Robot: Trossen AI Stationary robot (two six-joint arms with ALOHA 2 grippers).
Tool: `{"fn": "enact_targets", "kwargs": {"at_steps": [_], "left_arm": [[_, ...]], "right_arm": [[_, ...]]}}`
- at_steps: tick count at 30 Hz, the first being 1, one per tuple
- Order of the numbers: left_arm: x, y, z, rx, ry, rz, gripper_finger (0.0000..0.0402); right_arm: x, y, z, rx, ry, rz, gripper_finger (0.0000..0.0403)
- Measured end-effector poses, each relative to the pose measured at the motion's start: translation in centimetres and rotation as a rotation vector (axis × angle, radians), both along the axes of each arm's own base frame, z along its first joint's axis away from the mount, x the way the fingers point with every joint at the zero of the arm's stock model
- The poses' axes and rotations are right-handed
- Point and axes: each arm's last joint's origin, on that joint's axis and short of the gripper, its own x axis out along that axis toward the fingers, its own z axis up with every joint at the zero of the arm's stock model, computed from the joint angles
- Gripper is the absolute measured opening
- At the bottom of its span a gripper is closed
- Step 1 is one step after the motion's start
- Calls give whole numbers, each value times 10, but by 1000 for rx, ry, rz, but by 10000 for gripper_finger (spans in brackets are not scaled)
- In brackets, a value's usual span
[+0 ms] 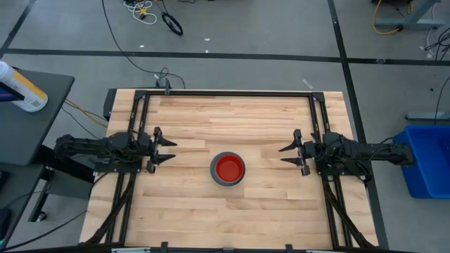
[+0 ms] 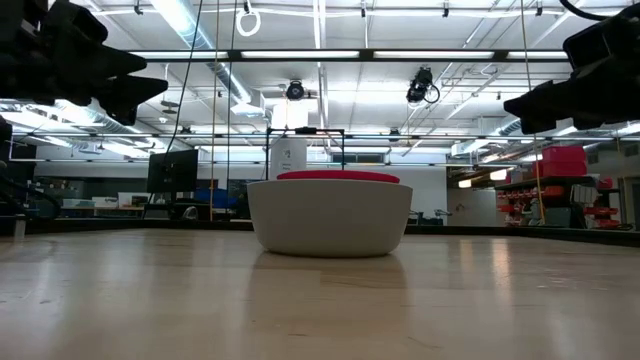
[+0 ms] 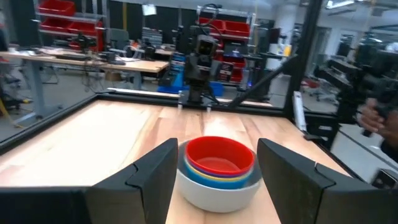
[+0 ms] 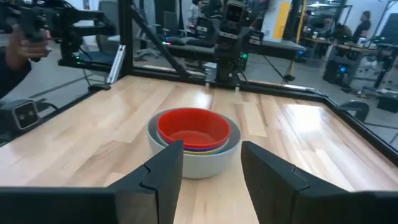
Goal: Nest bowls inside each other
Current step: Return to Home Position
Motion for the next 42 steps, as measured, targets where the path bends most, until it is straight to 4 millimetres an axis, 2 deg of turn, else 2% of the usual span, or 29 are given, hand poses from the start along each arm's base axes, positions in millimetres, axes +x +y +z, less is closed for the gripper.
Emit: {"fn": "enact_targets", "kwargs": {"at_steps": [6, 14, 20, 27, 33, 42], "left_arm": [[0, 1, 1, 19, -6, 38, 228], [0, 1, 1, 44, -9, 45, 228], [0, 1, 1, -43, -8, 41, 228], [0, 1, 1, -107, -6, 33, 228], [-4, 1, 5, -118, 89, 37, 228], [-3, 4, 5, -181, 55, 121, 228]], "right_arm": [[0, 1, 1, 66, 3, 28, 184], [0, 1, 1, 37, -4, 29, 201], [-1, 3, 6, -26, -66, 88, 212], [-7, 3, 10, -13, -117, 105, 223], [-13, 4, 16, -8, -70, 105, 231], [-12, 4, 15, -13, -97, 105, 246]]}}
